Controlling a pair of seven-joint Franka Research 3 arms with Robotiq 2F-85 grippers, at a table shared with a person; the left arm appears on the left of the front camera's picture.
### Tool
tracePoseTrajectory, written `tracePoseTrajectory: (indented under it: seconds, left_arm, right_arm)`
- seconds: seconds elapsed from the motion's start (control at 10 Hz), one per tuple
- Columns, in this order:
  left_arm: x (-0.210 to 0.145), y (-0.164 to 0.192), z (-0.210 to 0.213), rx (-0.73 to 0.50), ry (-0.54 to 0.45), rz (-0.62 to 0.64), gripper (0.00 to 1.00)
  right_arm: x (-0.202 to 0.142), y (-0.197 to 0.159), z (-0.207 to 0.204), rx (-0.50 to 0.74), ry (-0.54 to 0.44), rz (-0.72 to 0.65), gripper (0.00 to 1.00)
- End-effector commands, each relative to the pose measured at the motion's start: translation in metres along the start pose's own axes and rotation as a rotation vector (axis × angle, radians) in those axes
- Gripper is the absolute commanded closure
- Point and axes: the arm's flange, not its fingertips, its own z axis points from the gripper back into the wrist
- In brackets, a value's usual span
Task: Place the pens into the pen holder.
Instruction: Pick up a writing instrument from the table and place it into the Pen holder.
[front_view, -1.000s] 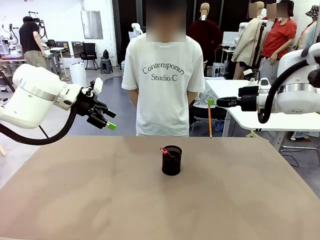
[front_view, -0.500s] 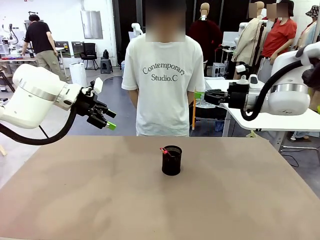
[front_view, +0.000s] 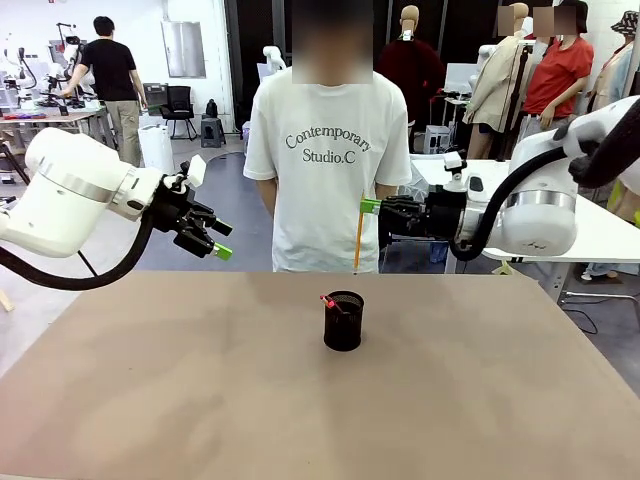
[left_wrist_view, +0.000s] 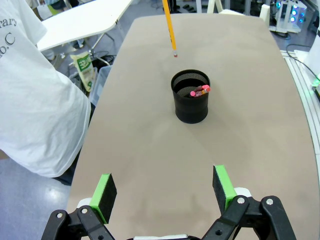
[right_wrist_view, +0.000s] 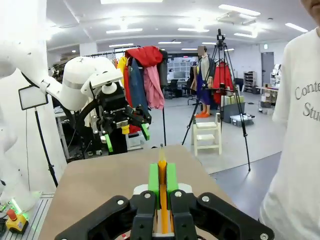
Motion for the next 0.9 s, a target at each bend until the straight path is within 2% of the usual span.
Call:
tracePoseTrajectory:
  seconds: [0.0, 0.7, 0.8]
  left_arm:
    - [0.000, 0.000, 0.001, 0.001, 0.004, -0.001, 0.00]
    - [0.000, 0.000, 0.001, 0.001, 0.004, -0.001, 0.00]
    - [0.000, 0.000, 0.001, 0.001, 0.004, -0.001, 0.00]
  right_arm:
    - [-0.009, 0.002, -0.004, 0.010, -0.033, 0.005, 1.00]
    - [-0.053, -0.008, -0.014, 0.014, 0.070, -0.075, 1.00]
    - [-0.055, -0.009, -0.015, 0.014, 0.085, -0.081, 0.90]
